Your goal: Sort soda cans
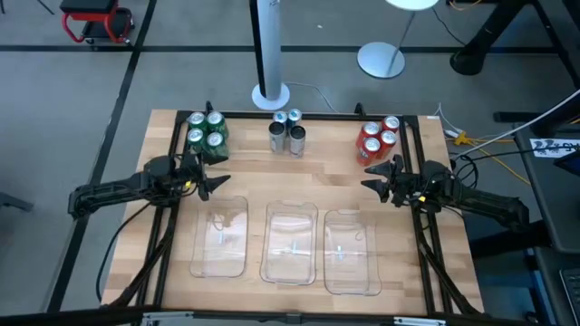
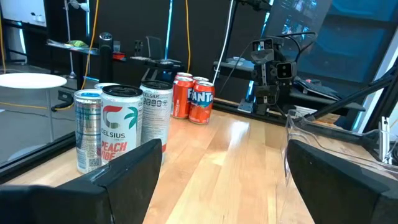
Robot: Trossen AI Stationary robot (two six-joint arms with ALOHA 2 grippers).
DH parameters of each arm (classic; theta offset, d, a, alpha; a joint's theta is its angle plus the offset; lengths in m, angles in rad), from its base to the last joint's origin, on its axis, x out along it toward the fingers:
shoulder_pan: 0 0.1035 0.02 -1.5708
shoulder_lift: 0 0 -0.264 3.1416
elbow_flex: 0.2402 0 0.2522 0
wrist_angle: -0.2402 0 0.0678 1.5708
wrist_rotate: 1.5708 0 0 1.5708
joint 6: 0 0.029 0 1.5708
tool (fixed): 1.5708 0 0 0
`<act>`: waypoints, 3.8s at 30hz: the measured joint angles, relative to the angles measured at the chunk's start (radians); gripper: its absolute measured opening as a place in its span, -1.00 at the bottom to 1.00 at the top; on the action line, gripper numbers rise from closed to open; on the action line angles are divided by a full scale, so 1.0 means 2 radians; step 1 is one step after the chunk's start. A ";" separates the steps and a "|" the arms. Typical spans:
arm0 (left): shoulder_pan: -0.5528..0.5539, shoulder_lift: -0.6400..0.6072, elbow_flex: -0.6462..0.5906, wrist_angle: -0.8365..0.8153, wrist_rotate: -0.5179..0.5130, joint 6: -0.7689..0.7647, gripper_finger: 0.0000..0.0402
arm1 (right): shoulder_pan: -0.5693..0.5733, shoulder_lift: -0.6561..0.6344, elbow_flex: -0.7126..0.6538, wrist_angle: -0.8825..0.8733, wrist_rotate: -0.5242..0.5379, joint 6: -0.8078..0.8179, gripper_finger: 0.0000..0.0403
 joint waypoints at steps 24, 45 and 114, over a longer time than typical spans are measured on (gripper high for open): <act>0.000 0.000 0.000 0.000 0.000 0.000 0.66 | 0.000 0.000 0.000 0.000 0.000 0.000 0.38; 0.000 0.000 0.000 0.000 0.000 0.000 0.66 | 0.000 0.000 0.000 0.000 0.000 0.000 0.38; 0.000 0.066 0.073 -0.084 -0.162 -0.089 0.66 | 0.000 0.000 0.004 0.000 0.057 -0.001 0.38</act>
